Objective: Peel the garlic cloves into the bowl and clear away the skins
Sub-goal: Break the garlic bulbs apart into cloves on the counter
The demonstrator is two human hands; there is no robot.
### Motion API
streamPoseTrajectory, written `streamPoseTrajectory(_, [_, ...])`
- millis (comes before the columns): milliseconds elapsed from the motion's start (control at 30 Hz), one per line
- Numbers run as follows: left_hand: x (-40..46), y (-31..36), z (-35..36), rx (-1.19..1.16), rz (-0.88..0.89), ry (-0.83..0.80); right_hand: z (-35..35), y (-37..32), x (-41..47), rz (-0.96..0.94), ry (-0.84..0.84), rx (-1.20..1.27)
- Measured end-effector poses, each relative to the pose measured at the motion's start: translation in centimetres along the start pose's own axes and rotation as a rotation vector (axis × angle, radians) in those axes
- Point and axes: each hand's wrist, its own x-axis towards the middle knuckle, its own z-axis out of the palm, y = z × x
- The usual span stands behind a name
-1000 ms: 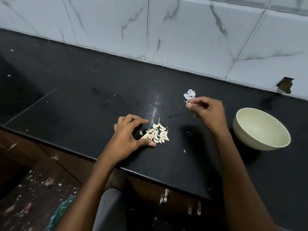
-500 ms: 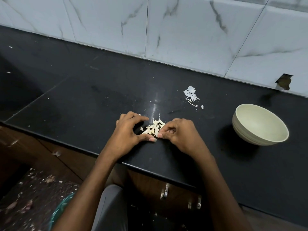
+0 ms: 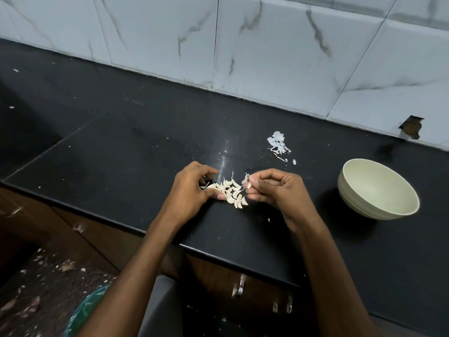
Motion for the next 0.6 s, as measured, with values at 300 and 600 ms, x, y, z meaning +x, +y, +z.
streamPoseTrajectory(300, [-0.6,4.1,0.4,-0.206,0.065,-0.174,-0.4,0.2,0.4,-0.049,-0.070,-0.052])
streamPoseTrajectory(600, [0.5,3.0,1.3,-0.442,0.001,-0.187,-1.0,0.3,0.8,0.042,-0.124,0.182])
